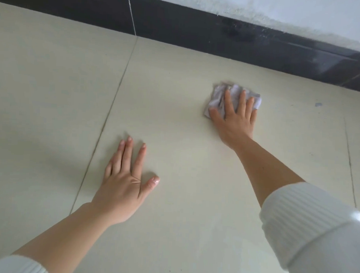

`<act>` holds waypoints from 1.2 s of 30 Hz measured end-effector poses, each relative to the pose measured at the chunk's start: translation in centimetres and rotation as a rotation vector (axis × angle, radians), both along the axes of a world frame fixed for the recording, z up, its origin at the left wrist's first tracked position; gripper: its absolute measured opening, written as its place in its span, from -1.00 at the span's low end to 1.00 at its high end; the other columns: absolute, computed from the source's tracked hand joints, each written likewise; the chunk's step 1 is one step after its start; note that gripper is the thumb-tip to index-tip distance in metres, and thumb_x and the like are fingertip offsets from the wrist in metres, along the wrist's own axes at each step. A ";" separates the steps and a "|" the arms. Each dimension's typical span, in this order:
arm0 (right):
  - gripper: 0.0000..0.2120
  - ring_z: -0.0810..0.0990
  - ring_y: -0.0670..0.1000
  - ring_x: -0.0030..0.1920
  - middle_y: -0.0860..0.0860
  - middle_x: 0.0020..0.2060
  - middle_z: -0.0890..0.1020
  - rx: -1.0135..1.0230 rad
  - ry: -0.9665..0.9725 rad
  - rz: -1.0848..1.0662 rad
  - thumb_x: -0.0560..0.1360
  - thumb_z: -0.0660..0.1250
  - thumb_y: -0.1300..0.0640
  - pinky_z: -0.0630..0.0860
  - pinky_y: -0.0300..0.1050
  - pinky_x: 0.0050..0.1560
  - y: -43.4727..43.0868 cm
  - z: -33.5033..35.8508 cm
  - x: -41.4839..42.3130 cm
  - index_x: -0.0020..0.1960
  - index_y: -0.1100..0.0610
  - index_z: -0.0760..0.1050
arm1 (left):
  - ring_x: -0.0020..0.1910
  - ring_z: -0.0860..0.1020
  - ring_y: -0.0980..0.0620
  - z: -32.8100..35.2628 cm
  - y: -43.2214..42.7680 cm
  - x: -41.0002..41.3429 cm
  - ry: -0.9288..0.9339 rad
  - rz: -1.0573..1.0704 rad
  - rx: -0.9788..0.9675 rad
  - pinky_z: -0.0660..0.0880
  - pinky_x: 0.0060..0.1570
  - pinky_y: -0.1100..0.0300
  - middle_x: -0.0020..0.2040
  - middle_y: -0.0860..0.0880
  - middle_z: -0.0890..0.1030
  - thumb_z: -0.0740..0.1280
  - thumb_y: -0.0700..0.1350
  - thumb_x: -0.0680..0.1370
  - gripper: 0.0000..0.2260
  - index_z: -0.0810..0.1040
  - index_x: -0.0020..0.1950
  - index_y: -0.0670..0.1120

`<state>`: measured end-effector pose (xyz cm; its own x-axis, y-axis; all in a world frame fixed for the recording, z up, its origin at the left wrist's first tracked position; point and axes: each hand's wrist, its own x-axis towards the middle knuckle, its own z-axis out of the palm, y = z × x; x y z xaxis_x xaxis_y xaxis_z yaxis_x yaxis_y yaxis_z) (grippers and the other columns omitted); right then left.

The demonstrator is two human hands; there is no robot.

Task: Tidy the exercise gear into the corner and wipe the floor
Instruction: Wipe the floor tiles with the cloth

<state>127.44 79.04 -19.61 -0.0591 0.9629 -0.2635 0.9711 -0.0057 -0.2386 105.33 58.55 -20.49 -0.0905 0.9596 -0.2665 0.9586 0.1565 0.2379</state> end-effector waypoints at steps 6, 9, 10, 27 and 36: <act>-0.36 -0.20 0.11 0.54 0.02 0.56 -0.08 0.083 0.012 0.474 0.54 -0.21 -0.26 -0.19 0.04 0.51 -4.0 -0.1 -5.1 0.57 -0.05 -0.12 | 0.54 -0.24 -0.01 0.1 0.0 0.2 -0.028 0.002 -0.008 -0.17 0.41 0.12 0.57 -0.08 -0.21 -0.26 0.42 0.47 -0.23 -0.14 0.57 0.01; -0.39 -0.09 0.15 0.55 0.06 0.55 0.07 0.074 0.065 0.732 0.58 -0.12 -0.16 -0.06 0.08 0.52 -8.0 0.4 -3.2 0.56 0.07 0.05 | 0.48 -0.40 0.08 0.3 0.0 0.1 -0.065 0.015 -0.025 -0.23 0.41 0.16 0.49 0.02 -0.41 -0.37 0.46 0.39 -0.21 -0.30 0.52 0.08; -0.44 -0.05 0.13 0.55 0.05 0.54 0.12 0.058 0.075 0.830 0.61 -0.04 -0.11 -0.02 0.06 0.52 -9.1 0.5 -1.7 0.55 0.09 0.10 | 0.47 -0.43 0.10 0.4 0.0 0.0 -0.073 0.018 -0.031 -0.24 0.41 0.16 0.47 0.04 -0.46 -0.39 0.46 0.37 -0.21 -0.33 0.51 0.09; -0.48 0.24 0.12 0.28 0.01 0.24 0.33 0.212 0.089 0.079 0.49 0.18 -0.24 0.22 -0.02 0.34 -5.7 0.8 -0.1 0.38 -0.05 0.27 | 0.47 -0.44 0.05 0.8 0.4 0.1 -0.039 -0.001 -0.097 -0.28 0.44 0.10 0.52 -0.03 -0.41 -0.32 0.42 0.35 -0.19 -0.37 0.52 0.07; -0.67 0.35 0.06 0.02 -0.07 0.03 0.47 0.174 0.155 0.374 0.54 0.11 -0.19 0.38 0.01 0.10 -25.5 1.4 1.2 0.21 -0.07 0.42 | 0.51 -0.36 -0.03 0.8 -0.2 0.6 -0.035 -0.006 -0.070 -0.29 0.45 0.04 0.54 -0.12 -0.32 -0.08 0.33 0.55 -0.29 -0.23 0.56 -0.01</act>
<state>128.67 53.54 -18.17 -0.4377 0.8972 -0.0594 0.8515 0.3924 -0.3479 105.95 58.39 -19.65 -0.0742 0.9390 -0.3359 0.9509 0.1682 0.2600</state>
